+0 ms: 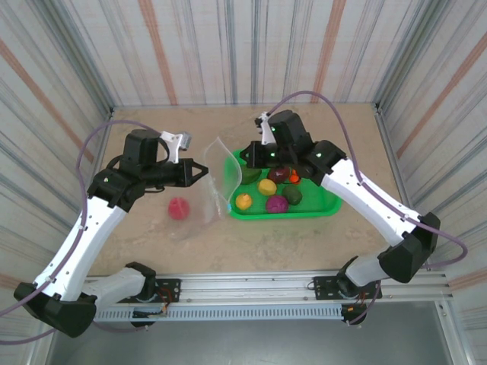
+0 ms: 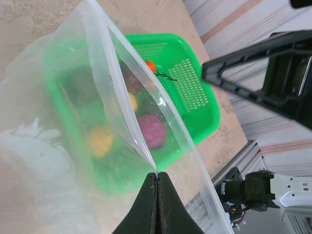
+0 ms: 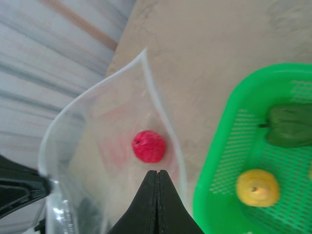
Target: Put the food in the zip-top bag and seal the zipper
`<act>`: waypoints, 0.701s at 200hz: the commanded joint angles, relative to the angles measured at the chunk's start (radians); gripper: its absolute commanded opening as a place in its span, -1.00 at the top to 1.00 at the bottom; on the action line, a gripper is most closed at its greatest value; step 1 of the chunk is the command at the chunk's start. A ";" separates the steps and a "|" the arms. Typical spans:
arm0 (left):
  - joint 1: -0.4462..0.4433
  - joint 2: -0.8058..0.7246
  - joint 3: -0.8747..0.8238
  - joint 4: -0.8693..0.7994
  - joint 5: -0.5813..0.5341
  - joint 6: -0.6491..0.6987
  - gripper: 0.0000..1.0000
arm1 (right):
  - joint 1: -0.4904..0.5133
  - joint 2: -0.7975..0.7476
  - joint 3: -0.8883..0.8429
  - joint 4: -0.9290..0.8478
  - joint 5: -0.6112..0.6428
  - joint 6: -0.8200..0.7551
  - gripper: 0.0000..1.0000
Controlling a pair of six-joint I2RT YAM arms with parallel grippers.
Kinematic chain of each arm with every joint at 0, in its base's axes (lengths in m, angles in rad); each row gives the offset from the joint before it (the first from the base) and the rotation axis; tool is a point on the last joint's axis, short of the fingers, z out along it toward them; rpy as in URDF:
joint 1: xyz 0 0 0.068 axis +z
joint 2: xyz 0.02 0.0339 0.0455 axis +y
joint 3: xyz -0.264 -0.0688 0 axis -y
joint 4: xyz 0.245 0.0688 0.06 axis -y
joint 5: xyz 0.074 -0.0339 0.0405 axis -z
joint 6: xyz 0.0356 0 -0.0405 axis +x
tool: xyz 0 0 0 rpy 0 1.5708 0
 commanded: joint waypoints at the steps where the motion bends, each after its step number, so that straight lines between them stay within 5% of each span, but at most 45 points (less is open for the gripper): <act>1: -0.005 -0.009 0.016 -0.027 -0.035 0.039 1.00 | -0.065 -0.047 -0.056 -0.093 0.041 -0.052 0.92; 95: -0.005 -0.051 0.001 -0.045 -0.049 0.058 1.00 | -0.110 0.189 -0.026 -0.164 0.118 -0.256 0.07; 140: -0.005 -0.066 -0.018 -0.044 -0.040 0.051 1.00 | -0.140 0.290 0.027 -0.238 0.284 -0.278 0.02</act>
